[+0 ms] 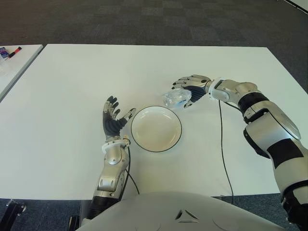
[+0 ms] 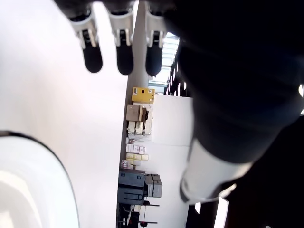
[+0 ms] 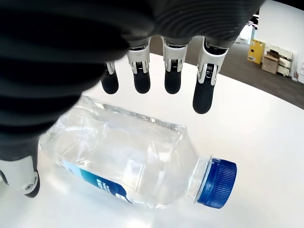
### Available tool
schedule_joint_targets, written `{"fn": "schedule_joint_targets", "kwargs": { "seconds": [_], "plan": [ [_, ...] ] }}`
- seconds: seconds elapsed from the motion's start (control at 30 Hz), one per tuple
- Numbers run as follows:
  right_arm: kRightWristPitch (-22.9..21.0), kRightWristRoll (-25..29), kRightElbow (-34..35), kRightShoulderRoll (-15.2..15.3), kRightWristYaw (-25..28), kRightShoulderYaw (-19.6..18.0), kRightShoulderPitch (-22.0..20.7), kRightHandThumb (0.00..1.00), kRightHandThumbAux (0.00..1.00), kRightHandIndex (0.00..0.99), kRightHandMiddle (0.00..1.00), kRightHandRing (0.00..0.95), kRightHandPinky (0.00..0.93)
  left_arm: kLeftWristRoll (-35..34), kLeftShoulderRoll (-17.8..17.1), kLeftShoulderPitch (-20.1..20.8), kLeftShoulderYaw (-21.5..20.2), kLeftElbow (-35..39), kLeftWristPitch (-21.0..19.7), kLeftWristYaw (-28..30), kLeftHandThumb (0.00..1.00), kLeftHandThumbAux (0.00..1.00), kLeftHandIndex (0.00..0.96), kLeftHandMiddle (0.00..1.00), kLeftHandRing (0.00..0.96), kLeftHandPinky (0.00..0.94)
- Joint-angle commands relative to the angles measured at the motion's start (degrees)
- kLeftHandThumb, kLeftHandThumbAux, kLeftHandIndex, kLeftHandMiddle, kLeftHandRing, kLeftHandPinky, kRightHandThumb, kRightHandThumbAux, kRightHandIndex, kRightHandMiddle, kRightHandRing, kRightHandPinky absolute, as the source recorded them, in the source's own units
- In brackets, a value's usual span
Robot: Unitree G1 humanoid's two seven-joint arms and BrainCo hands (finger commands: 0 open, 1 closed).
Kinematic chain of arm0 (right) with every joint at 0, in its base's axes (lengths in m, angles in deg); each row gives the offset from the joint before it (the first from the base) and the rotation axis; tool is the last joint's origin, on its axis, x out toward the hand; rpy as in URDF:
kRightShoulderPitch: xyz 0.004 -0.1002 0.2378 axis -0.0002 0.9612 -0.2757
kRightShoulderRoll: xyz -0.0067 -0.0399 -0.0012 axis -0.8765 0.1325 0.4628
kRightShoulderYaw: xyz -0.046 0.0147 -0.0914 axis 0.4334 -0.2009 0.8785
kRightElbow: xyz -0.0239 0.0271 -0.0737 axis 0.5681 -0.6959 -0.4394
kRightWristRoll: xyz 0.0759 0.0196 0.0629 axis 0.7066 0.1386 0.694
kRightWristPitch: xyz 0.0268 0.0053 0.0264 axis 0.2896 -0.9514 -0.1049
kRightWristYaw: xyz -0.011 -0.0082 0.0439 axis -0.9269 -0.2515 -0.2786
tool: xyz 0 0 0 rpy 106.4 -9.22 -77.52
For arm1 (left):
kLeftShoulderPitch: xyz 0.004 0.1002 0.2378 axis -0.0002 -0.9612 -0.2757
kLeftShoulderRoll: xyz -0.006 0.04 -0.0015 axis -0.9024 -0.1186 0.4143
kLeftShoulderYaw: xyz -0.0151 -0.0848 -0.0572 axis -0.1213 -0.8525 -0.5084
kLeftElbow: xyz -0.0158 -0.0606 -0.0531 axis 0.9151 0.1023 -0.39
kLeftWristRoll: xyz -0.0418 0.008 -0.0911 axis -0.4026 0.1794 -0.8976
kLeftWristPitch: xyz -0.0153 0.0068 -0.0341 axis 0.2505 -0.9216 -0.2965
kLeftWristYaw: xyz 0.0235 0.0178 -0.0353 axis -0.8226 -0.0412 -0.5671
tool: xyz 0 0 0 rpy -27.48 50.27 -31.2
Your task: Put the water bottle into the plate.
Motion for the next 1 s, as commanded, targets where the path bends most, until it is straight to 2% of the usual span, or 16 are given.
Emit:
{"fn": "schedule_joint_targets", "kwargs": {
  "seconds": [0.03,0.3,0.63,1.0],
  "plan": [
    [0.02,0.01,0.10,0.19,0.79,-0.02,-0.98,0.742,0.558,0.000,0.000,0.065,0.188,0.23,5.56,-0.92,0.40,-0.83,-0.02,-0.64,0.000,0.907,0.138,0.159,0.148,0.165],
    [0.12,0.24,0.06,0.22,1.38,-0.19,-1.00,0.734,0.562,0.000,0.000,0.064,0.203,-0.04,5.43,-0.93,0.40,-0.76,-0.06,-0.32,0.000,0.912,0.137,0.161,0.148,0.166],
    [0.00,0.33,-0.03,0.38,1.98,-0.23,-1.13,0.710,0.563,0.000,0.000,0.062,0.157,0.06,5.43,-1.06,0.45,-0.50,-0.55,-0.48,0.000,0.908,0.120,0.146,0.135,0.159],
    [-0.19,-0.19,0.05,0.01,1.97,0.21,-1.83,0.675,0.564,0.000,0.000,0.042,0.179,0.42,5.53,-1.43,0.97,-0.22,-0.13,-0.61,0.000,0.908,0.115,0.143,0.131,0.152]
  ]
}}
